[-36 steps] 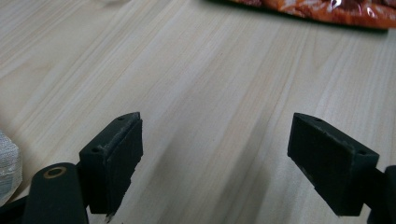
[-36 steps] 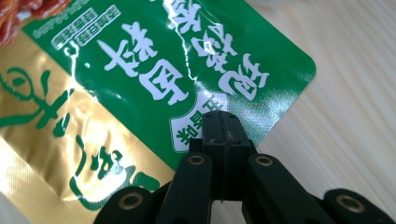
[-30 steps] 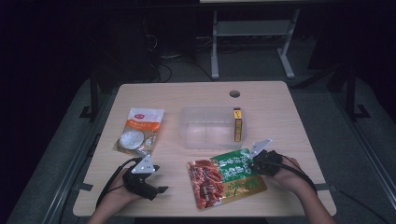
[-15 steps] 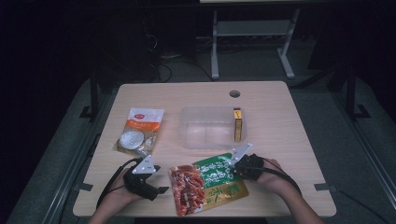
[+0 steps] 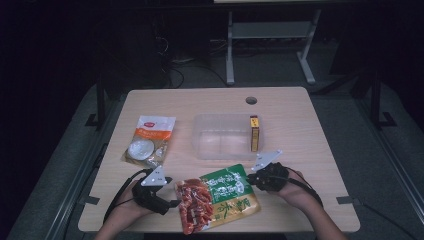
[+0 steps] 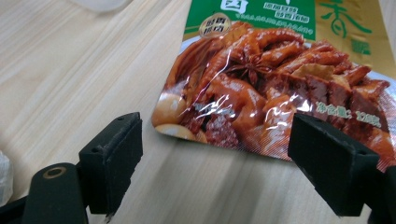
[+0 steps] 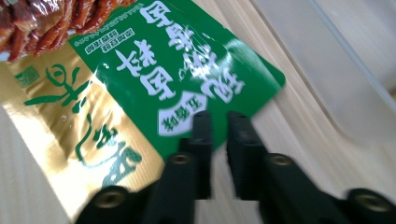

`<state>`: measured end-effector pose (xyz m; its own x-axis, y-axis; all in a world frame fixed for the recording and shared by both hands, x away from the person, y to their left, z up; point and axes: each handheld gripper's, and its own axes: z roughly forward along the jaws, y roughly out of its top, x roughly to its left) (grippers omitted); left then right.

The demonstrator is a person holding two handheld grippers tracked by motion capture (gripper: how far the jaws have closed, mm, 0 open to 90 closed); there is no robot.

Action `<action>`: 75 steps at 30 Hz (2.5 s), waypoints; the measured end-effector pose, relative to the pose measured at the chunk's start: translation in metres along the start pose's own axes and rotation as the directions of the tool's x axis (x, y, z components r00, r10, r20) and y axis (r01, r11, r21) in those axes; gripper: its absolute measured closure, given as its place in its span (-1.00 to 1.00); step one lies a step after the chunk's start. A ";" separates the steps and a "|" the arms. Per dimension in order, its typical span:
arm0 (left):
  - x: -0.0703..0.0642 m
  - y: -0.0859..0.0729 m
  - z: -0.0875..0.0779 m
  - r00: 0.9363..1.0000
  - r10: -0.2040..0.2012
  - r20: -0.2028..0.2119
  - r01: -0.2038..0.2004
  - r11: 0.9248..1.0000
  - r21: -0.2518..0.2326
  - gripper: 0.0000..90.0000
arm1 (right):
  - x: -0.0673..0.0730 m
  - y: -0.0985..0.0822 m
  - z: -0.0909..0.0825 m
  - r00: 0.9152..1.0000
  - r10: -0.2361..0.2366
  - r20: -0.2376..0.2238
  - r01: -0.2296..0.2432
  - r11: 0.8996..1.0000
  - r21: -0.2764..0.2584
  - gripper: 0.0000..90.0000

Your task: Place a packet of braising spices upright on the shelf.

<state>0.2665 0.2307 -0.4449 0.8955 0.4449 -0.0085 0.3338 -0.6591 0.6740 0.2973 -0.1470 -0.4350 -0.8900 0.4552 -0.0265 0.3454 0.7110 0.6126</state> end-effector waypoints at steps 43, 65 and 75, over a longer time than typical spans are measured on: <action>0.002 0.048 0.070 0.990 0.040 0.136 -0.049 0.997 0.057 -0.72 | 0.001 -0.066 -0.030 0.972 0.213 0.104 -0.208 0.976 -0.058 -0.25; 0.004 0.046 0.071 0.989 0.050 0.142 -0.057 0.998 0.041 -0.71 | 0.000 -0.067 -0.030 0.973 0.201 0.115 -0.196 0.979 -0.051 -0.25; -0.001 0.048 0.065 0.987 0.078 0.140 -0.086 0.995 0.050 -0.06 | 0.001 -0.067 -0.030 0.974 0.196 0.116 -0.192 0.980 -0.046 -0.25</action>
<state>0.3011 0.1589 -0.4606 0.9513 0.3025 -0.0595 0.2701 -0.7246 0.6340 0.2650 -0.2100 -0.4523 -0.7640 0.6452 0.0026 0.4958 0.5845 0.6422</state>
